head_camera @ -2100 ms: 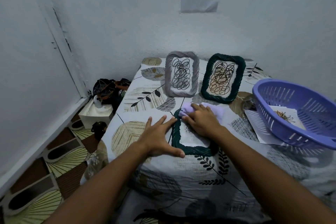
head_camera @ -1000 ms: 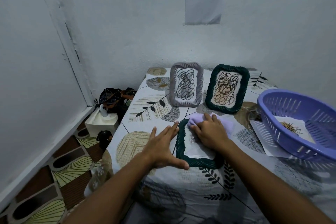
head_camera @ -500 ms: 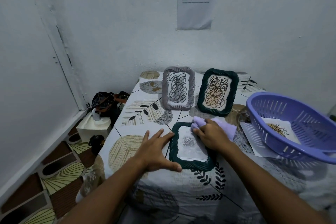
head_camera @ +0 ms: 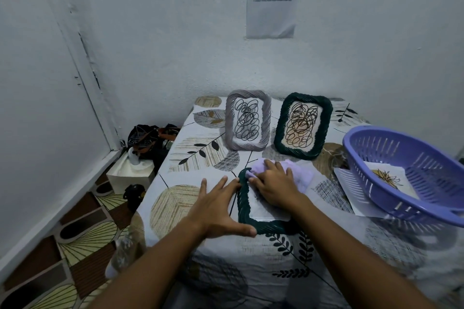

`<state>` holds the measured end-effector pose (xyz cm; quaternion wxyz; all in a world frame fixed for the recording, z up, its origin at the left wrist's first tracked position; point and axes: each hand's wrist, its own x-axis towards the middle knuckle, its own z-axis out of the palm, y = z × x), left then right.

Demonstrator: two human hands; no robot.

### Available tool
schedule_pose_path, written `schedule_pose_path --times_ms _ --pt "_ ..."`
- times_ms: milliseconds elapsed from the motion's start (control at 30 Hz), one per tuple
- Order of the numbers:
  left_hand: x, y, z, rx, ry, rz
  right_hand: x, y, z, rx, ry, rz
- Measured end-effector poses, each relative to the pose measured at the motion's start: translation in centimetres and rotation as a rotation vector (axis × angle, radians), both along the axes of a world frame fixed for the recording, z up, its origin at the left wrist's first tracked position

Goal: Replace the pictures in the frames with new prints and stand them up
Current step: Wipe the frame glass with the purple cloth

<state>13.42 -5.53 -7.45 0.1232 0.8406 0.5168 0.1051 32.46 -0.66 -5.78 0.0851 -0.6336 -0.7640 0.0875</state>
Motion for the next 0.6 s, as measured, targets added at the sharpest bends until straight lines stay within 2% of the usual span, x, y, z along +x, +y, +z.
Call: schedule_pose_path --times_ms 433,600 --pt "-0.4 0.3 0.6 -0.098 -0.015 -0.011 -1.0 -0.3 0.7 0.046 -0.058 -0.048" --pt "-0.5 0.4 0.7 -0.113 -0.052 0.001 -0.5 -0.1 0.8 0.008 -0.103 0.036"
